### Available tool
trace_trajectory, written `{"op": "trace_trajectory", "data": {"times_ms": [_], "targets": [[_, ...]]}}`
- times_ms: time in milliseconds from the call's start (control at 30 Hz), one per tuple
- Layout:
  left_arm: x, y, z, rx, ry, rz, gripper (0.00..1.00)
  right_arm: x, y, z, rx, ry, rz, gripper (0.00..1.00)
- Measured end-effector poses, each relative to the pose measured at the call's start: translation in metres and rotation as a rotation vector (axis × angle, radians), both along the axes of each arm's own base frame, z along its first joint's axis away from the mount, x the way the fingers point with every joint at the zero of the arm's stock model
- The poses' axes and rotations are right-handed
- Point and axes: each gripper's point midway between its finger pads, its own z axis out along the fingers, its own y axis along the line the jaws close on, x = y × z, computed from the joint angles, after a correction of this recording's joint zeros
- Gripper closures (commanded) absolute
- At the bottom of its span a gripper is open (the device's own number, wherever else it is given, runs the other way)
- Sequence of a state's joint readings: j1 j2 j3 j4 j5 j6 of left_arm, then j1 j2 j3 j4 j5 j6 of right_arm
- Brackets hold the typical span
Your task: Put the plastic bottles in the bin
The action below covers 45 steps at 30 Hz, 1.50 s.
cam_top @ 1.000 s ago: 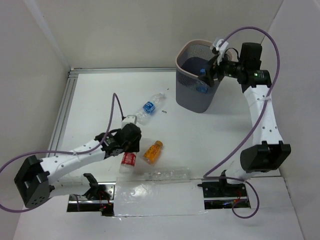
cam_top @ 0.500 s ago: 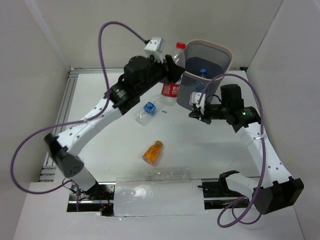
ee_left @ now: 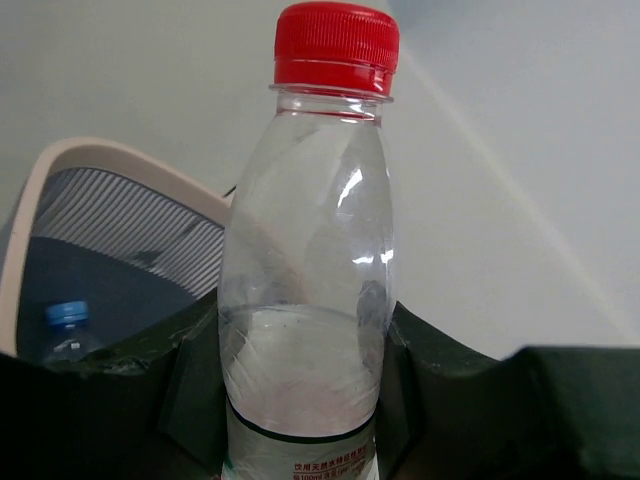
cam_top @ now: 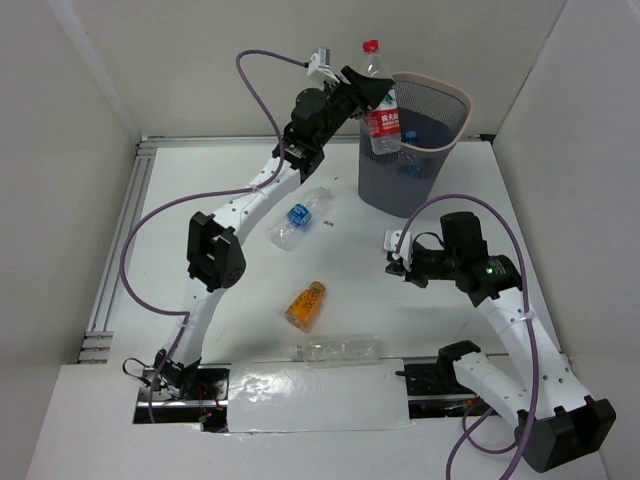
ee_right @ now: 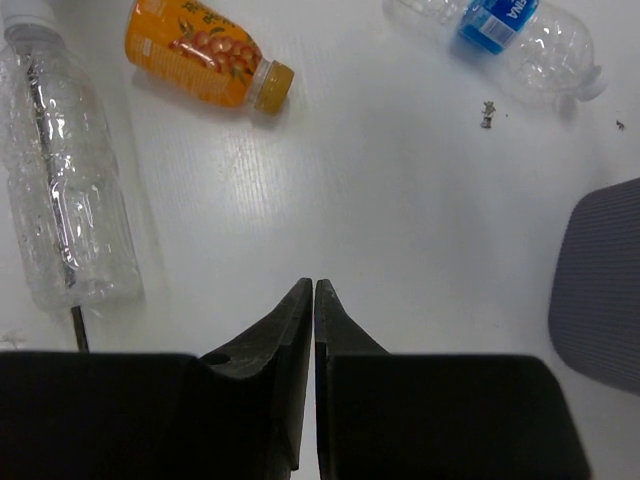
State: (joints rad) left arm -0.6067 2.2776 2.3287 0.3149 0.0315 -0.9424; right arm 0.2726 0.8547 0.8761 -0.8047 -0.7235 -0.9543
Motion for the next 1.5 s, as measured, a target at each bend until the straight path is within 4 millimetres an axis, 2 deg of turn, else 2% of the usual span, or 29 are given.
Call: {"op": "trace_trajectory", "data": {"times_ms": [200,367,533,633,767,967,1267,1500], "targets": [[0.015,0.005,0.007,-0.216,0.071,-0.045,0.77,-0.008,-0.004,-0.012,-0.006,0.018,-0.017,0.87],[0.017,0.008,0.013,-0.366,0.109,-0.091,0.77,-0.008,-0.004,-0.012,-0.005,0.019,-0.025,0.87],[0.031,0.004,0.006,-0.466,0.144,-0.083,0.74,-0.007,-0.005,-0.013,-0.007,0.025,-0.037,0.87],[0.039,0.006,-0.004,-0.471,0.169,-0.016,0.72,-0.006,-0.006,-0.013,-0.006,0.034,-0.048,0.87],[0.045,0.011,-0.004,-0.482,0.155,0.068,0.71,-0.006,-0.007,-0.016,-0.006,0.042,-0.053,0.87],[0.046,0.018,0.007,-0.469,0.100,0.174,0.72,-0.009,-0.007,-0.025,-0.009,0.072,-0.060,0.87],[0.048,0.018,-0.003,-0.322,0.037,0.303,0.74,-0.008,-0.009,-0.028,0.003,0.094,-0.083,0.87],[0.043,0.014,0.002,-0.287,0.008,0.331,0.75,-0.010,-0.009,-0.029,0.015,0.110,-0.087,0.87]]}}
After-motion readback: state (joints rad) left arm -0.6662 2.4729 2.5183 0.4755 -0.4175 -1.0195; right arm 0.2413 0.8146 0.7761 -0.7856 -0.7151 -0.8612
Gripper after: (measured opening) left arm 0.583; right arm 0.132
